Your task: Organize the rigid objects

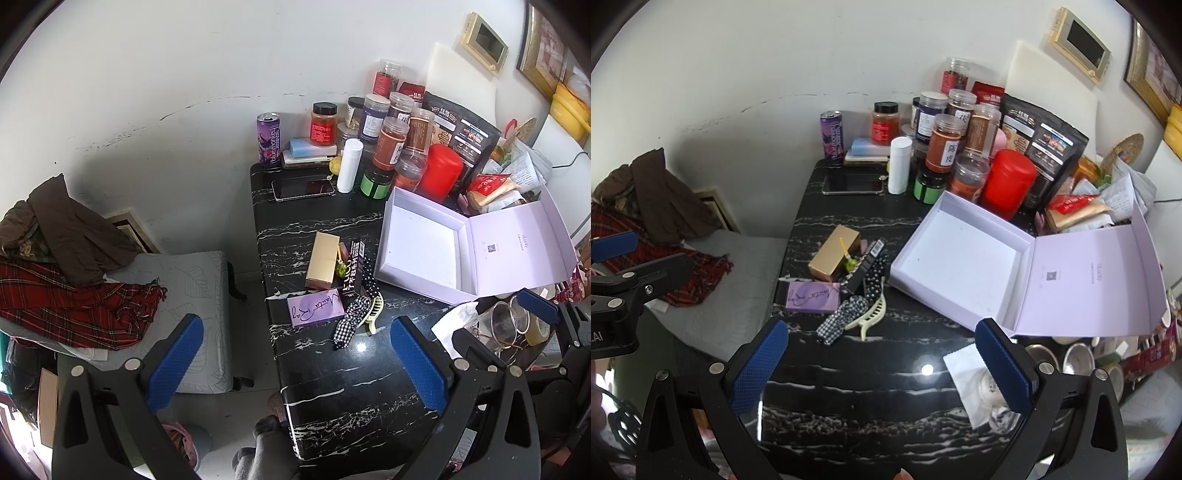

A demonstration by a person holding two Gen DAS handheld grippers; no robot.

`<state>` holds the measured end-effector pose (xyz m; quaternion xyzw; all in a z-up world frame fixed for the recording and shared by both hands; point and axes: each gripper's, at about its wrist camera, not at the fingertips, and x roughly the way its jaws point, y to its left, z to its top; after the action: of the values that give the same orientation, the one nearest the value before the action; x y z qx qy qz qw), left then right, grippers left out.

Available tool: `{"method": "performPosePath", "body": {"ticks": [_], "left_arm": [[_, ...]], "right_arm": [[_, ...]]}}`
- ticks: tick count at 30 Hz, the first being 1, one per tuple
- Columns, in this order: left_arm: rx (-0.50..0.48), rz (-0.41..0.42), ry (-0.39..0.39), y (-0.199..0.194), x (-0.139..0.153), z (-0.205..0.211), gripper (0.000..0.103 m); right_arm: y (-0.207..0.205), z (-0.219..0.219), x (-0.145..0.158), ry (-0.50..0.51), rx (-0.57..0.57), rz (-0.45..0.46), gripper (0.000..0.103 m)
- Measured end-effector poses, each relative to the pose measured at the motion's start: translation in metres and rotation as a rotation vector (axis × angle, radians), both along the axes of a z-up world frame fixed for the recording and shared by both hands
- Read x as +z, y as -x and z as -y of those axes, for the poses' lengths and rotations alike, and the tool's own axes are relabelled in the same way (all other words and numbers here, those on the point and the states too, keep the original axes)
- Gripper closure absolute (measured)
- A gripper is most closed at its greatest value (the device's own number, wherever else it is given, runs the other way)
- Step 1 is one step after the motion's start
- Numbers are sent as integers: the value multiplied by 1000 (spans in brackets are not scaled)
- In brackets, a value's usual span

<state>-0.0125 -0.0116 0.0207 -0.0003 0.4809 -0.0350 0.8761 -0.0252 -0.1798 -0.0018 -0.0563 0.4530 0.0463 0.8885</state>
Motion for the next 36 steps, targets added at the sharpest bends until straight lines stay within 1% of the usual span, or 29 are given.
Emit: {"method": "performPosePath", "body": {"ticks": [13, 25, 34, 36], "left_arm": [[-1, 8, 13, 6, 4, -2, 0], [6, 20, 10, 19, 7, -2, 0], [35, 33, -5, 36, 11, -2, 0], [44, 32, 2, 39, 10, -3, 0]], "right_arm": [[5, 2, 3, -1, 2, 13, 0], [20, 3, 6, -9, 5, 30, 0], [35, 2, 5, -32, 44, 41, 0], [37, 3, 4, -40, 52, 41, 0]]}}
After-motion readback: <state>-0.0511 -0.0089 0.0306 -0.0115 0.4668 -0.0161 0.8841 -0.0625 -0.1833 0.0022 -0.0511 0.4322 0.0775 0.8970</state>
